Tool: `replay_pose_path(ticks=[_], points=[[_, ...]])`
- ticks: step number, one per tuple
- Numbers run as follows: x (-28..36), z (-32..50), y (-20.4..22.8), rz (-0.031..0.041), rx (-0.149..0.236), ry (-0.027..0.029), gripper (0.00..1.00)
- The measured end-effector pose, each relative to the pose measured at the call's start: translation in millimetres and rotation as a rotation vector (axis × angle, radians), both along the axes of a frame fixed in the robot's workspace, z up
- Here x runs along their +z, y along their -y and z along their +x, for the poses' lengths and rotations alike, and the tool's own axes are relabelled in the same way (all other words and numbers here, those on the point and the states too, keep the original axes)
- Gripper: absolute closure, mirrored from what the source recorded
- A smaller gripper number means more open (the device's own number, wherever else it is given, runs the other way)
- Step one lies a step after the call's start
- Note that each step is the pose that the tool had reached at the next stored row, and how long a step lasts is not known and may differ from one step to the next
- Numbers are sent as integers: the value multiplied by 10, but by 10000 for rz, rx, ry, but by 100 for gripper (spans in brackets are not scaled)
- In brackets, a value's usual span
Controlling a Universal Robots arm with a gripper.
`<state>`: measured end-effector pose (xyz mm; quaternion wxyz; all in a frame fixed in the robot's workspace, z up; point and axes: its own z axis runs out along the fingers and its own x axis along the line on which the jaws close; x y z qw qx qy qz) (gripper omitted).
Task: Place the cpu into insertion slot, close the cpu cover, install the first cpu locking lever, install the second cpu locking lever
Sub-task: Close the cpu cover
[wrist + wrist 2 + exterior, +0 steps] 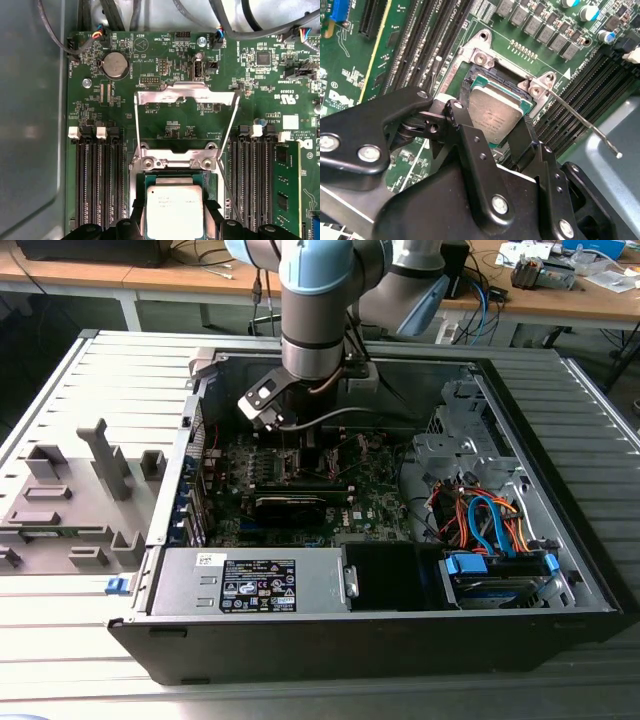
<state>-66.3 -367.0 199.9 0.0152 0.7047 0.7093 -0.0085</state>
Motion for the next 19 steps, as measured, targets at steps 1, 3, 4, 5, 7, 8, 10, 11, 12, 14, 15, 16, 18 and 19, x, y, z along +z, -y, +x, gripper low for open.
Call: replay_pose_path(ticks=[1,3,4,5,7,8,10,11,12,14,15,16,18,19], points=[[-9,-1,0,2,-8,0,45],[-19,-2,0,-1,-18,-2,45],[-22,-2,0,-1,-21,-2,45],[-25,-2,0,-1,-25,-2,45],[-33,-2,0,1,-46,-1,45],[-34,-2,0,1,-50,-1,45],[-35,-1,1,1,-53,-1,45],[-36,-1,1,1,-53,0,45],[-36,-1,1,1,-53,0,45],[-36,-1,1,2,-53,1,45],[-34,-1,0,2,-54,1,45],[-26,-1,0,7,-54,4,45],[16,-1,0,2,-53,0,45],[30,-1,0,5,-53,1,45]])
